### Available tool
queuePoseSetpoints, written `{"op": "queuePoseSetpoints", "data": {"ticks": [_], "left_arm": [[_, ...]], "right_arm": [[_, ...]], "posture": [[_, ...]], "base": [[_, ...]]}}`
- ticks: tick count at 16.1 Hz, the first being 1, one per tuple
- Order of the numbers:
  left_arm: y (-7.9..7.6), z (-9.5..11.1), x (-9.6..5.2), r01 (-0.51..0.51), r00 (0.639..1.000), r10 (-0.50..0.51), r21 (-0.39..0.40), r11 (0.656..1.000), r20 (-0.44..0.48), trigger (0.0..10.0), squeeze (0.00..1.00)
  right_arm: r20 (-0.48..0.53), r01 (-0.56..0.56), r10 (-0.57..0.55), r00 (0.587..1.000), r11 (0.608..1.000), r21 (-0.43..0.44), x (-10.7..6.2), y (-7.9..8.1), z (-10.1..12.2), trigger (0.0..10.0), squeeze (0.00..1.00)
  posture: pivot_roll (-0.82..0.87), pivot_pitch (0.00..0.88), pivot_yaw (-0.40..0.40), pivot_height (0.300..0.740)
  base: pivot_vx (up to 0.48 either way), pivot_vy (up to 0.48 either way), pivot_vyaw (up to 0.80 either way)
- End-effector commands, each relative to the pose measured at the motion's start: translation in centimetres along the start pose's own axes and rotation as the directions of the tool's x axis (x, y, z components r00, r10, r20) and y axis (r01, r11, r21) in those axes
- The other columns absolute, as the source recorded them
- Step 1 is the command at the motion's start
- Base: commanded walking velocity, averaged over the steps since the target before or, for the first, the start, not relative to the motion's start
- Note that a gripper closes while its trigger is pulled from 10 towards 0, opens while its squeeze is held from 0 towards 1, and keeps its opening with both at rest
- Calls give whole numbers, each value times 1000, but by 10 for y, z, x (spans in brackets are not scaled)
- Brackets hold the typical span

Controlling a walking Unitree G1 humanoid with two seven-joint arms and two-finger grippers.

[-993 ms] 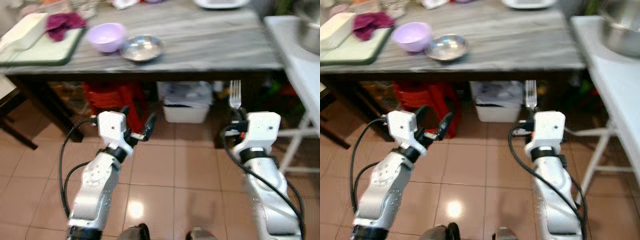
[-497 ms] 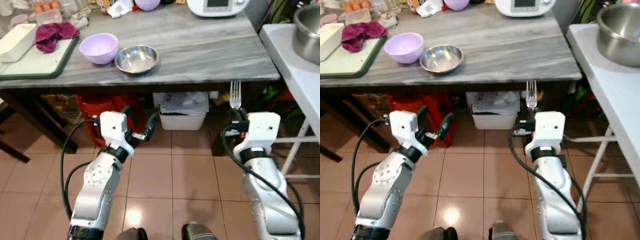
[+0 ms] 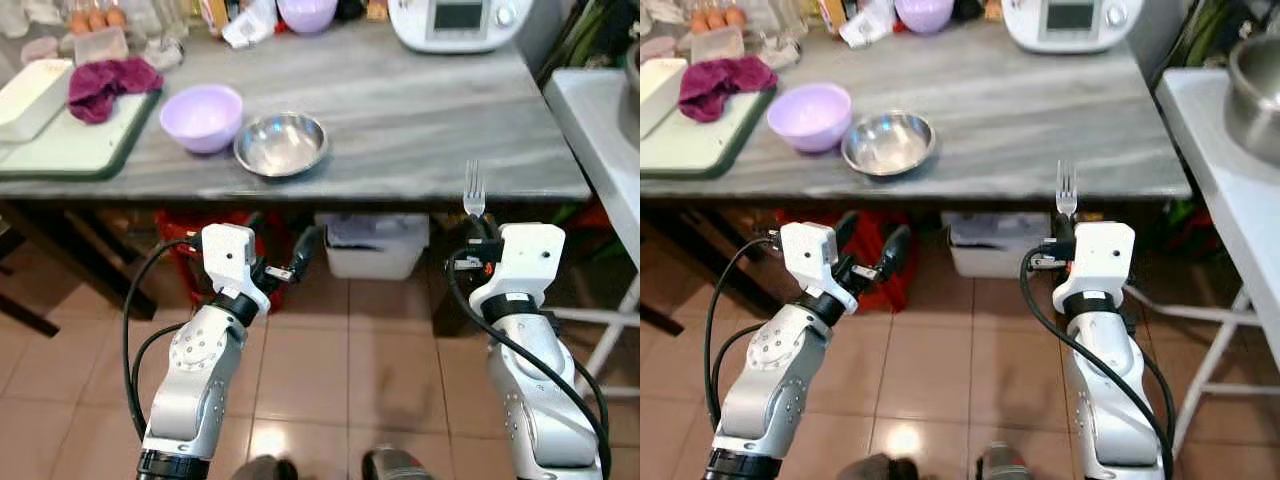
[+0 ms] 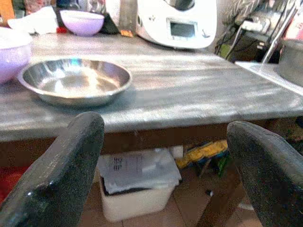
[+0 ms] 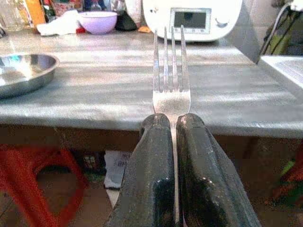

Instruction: Setting the table

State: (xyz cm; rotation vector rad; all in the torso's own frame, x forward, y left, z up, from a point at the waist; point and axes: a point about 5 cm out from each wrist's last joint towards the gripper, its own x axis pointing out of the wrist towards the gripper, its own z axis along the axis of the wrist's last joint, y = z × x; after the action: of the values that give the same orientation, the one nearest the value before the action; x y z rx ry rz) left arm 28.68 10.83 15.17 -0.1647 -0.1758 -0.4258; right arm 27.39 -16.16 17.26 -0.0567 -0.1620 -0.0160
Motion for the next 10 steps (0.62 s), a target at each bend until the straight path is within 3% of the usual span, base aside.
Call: {"op": "queuePoseSetpoints", "data": {"ticks": [1, 10], "left_arm": [[5, 1, -4, -11, 1000, 11, 7, 1000, -4, 10000, 0], [7, 2, -5, -37, 999, 37, 26, 999, 4, 10000, 0]], "right_arm": [[14, -16, 16, 1000, 1000, 10, 0, 5, 3, 10000, 0], [29, -31, 31, 999, 1000, -6, 2, 7, 5, 10000, 0]], "posture": [[-171, 226, 64, 740], [-166, 223, 59, 740]], "base": [[341, 0, 0], [340, 0, 0]]}}
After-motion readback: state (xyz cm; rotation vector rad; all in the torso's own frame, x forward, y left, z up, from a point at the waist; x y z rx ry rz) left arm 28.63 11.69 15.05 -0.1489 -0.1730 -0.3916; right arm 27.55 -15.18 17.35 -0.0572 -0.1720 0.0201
